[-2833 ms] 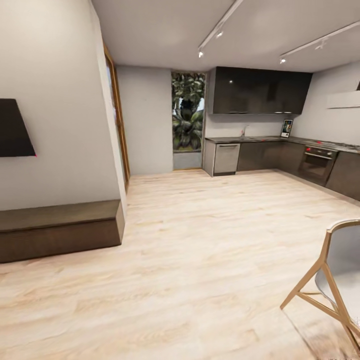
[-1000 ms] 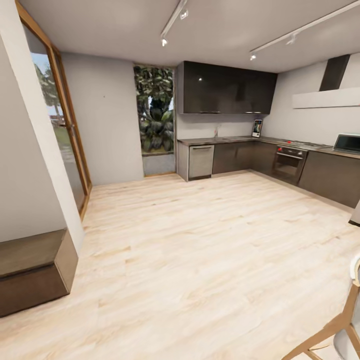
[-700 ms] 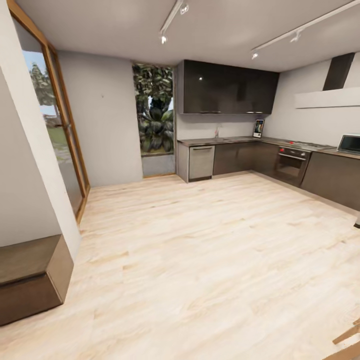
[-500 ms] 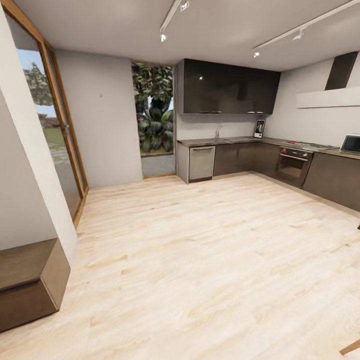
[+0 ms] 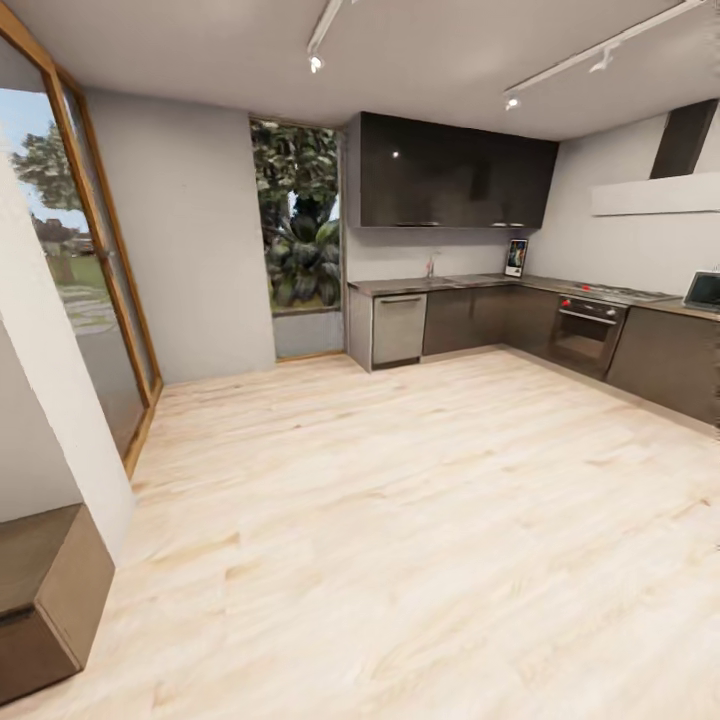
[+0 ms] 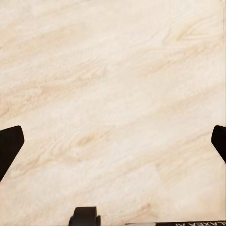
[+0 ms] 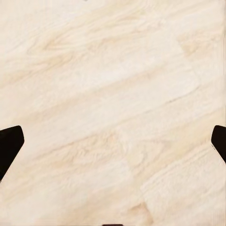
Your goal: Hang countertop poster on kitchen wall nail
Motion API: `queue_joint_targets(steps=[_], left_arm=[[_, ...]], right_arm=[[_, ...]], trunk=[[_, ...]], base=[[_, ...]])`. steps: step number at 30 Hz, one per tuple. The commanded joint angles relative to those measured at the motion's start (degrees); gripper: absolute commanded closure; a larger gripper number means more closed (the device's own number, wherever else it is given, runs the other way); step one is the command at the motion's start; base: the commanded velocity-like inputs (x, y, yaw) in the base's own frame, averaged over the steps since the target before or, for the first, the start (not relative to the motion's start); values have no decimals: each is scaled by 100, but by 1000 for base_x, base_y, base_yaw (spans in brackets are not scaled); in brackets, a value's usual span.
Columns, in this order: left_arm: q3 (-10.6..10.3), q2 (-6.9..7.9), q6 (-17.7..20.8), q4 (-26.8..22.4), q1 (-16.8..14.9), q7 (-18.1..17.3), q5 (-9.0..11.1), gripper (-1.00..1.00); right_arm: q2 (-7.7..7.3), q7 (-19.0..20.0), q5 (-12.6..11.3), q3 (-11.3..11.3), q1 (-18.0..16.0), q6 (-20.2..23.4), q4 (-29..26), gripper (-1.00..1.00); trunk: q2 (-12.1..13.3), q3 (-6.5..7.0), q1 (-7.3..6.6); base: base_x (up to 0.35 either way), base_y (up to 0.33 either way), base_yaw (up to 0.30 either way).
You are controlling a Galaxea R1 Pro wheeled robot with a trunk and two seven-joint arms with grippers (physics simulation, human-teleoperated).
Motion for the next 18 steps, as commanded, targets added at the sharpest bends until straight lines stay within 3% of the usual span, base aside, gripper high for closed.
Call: queue_joint_targets(steps=[1, 11, 18], left_arm=[[8, -2, -1, -8, 3, -3, -20, -100], [8, -2, -3, -8, 3, -3, -18, -100], [8, 29, -1, -11, 3, -3, -15, -100]], right_arm=[[0, -2, -4, 1, -4, -19, 5, -100], [0, -2, -5, 0, -4, -19, 5, -100], [0, -2, -12, 0, -4, -19, 5, -100]], trunk=[[-2, -5, 4], [-2, -5, 4], [-2, -5, 4]], base=[[336, 0, -225], [336, 0, -243], [336, 0, -31]])
